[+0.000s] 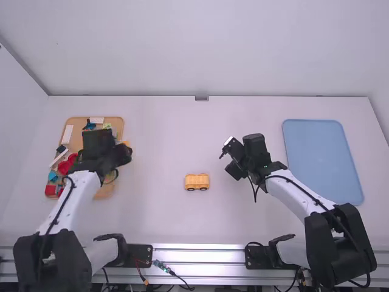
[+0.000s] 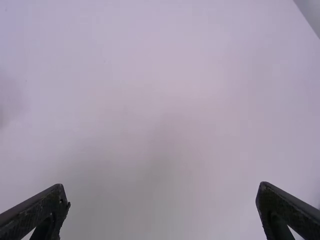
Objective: Assemble lego blocks to make yellow taxi
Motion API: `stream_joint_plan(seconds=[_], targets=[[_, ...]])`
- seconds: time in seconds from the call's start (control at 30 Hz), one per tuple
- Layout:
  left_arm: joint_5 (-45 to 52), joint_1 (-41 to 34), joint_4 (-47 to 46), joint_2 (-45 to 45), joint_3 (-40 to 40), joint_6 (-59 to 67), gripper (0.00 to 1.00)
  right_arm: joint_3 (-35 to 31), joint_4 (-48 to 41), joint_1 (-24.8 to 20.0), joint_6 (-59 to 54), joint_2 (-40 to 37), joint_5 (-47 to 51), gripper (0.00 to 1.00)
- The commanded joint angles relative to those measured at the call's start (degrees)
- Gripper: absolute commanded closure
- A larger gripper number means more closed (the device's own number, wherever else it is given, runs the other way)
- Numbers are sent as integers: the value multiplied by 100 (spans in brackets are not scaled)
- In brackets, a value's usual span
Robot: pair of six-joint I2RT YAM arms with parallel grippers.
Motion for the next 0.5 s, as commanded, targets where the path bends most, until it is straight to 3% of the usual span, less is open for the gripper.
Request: stream_joint_plan(seconds=[0.0,0.27,0.47], targets=[[1137,-339,-76,-85,-90,2418,98,-26,-9,7,20,-72,-48,1],[1825,-942,-889,122,-98,5926,98,-26,-4,7,2,-72,-118,1],[1399,-1309,-1232,568,-96,7113,99,-26,-4,7,4,-72,-118,1]])
